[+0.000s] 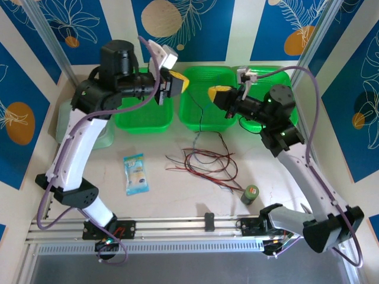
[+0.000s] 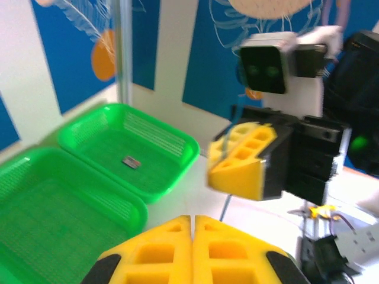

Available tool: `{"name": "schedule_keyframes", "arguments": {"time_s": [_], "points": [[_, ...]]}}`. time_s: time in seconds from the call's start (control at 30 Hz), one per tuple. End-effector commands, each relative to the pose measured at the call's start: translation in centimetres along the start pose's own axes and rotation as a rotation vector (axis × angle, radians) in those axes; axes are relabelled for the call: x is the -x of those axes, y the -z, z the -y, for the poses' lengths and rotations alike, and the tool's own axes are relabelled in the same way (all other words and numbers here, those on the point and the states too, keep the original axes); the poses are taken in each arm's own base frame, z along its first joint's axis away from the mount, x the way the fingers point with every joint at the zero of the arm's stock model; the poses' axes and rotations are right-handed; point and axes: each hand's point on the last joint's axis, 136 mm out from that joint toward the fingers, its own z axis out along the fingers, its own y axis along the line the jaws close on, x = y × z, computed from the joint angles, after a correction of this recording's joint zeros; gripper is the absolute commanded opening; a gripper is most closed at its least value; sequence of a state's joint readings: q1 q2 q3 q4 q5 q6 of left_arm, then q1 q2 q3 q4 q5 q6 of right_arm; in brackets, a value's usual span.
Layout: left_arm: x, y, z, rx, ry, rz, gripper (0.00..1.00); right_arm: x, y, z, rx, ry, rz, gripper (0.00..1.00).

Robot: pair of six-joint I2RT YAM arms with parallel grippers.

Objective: Untangle the cables

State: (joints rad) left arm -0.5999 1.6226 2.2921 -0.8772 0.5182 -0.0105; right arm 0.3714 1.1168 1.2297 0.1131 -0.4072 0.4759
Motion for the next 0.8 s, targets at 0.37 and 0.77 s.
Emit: {"name": "schedule_keyframes", "arguments": {"time_s": [0.37, 0.77], "points": [[4.7, 6.7, -5.7, 0.513, -0.092, 0.234, 0.0, 8.2, 3.6, 1.1, -0.293, 0.264, 0.295, 0.0], [3.2, 9.8, -8.2, 0.708, -0.109, 0.236, 0.0, 14.1, 6.2, 3.8, -0.511, 0.311, 0.502, 0.0]]}}
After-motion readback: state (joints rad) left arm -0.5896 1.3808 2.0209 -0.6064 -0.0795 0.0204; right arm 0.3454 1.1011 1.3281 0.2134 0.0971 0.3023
